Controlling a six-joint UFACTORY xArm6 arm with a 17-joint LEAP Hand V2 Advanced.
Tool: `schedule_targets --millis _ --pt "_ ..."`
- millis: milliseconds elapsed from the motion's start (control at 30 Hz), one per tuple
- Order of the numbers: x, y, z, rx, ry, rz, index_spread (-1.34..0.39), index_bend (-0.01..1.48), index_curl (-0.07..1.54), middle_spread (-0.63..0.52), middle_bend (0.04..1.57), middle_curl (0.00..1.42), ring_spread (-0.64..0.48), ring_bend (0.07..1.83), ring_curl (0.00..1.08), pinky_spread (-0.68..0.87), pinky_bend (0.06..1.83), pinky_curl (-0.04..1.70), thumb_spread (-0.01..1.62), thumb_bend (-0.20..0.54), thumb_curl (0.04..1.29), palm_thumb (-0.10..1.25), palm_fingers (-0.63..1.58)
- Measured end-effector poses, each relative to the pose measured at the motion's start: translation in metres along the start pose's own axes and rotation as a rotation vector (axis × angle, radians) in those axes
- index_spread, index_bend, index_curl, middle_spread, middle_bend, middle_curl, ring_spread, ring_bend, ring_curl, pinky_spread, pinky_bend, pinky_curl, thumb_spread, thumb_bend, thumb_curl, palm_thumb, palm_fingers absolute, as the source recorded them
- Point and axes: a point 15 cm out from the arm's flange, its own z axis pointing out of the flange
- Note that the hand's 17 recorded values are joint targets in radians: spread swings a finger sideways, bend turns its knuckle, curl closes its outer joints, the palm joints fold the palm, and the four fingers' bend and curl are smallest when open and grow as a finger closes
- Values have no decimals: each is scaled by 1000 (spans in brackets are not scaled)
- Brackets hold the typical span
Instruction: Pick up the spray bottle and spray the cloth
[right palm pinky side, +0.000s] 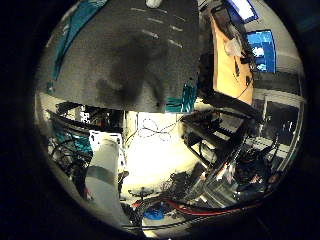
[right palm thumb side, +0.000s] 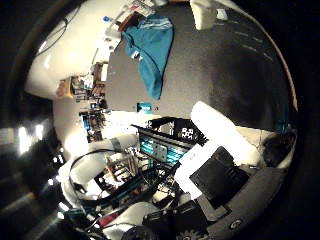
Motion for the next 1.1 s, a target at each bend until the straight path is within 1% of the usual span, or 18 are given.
schedule_targets --millis 167,233,433,633,833,933,1100 --pt "0 -2 -5 16 5 -4 -392 287 421 18 179 283 139 189 191 402 251 289 1152 -17 328 821 327" --pt "1 -3 -7 24 8 -8 -391 264 415 15 181 284 135 196 196 403 253 290 1153 -18 328 815 323" --pt "18 -4 -14 65 -8 14 -366 180 390 13 184 287 128 205 216 398 278 292 1157 -27 323 736 319" --pt "31 -15 -23 151 -43 23 -345 162 343 13 194 305 121 239 235 399 313 300 1127 -28 300 627 297" --pt "30 -27 -33 265 -150 14 -337 160 315 13 200 322 105 270 244 400 334 297 1083 -24 295 594 301" --pt "44 -34 -40 327 -147 30 -331 156 303 13 204 330 101 280 247 398 345 297 1061 -34 287 553 293" --pt "56 -42 -48 375 -134 28 -313 134 267 28 217 342 99 327 258 397 391 305 1014 -34 276 479 248"
